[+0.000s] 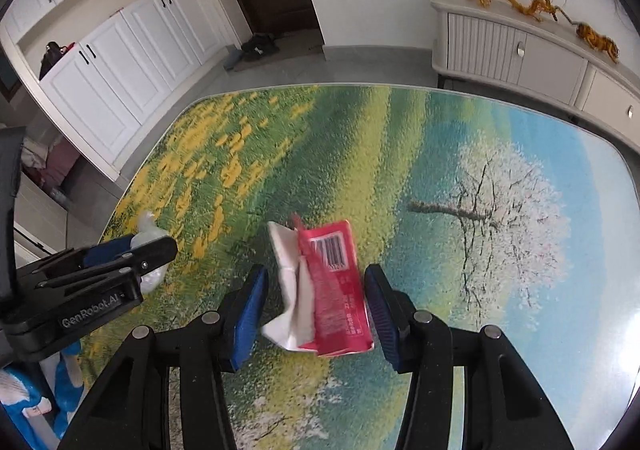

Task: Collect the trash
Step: 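Grasp the clear plastic bag with the left tool while the right tool grasps the pink carton, then carry the clear bag and pink carton over the white bin and open both tools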

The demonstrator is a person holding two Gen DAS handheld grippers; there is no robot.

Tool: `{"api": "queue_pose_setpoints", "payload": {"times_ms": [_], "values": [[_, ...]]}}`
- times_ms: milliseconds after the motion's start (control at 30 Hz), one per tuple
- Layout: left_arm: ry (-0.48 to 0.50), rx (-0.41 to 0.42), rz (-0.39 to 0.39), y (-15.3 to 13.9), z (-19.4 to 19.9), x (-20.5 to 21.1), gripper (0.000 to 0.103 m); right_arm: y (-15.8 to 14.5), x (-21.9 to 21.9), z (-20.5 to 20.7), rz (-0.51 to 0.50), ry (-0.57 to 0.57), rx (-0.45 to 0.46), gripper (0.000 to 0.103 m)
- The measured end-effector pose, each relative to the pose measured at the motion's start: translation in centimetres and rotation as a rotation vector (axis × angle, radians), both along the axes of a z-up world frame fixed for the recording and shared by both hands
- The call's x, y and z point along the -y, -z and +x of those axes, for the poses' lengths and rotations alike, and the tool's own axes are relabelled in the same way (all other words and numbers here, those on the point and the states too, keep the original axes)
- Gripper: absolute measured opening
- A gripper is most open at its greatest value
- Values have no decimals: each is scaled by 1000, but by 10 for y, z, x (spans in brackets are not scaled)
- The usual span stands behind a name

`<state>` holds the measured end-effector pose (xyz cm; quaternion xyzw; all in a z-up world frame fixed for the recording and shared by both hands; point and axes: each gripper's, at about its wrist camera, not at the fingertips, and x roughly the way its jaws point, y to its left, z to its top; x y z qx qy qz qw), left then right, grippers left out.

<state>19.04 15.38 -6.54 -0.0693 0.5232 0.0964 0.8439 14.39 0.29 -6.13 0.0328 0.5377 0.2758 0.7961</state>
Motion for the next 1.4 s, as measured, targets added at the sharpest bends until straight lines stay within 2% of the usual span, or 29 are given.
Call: {"api": "queue_pose_setpoints", "payload": {"times_ms": [33,100,300,500,933,1133,1400], "values": [[-6,-8,-9,3,-1,0,32,-2,1,0,-2,-2,4,39],[-6,5,6,4,-4,3,30,0,4,-3,8,-9,-3,33],[0,71,-6,-5,-31,15,29,-4,27,-28,51,-14,1,31],[45,160,-3,-23,-75,44,29,-26,62,-74,109,1,35,31],[165,362,117,-74,-166,122,29,-68,169,-172,152,174,124,31],[228,401,162,-82,-187,151,29,-74,208,-200,165,266,130,31],[292,438,172,-90,-204,177,29,-76,235,-223,132,324,150,31]]}}
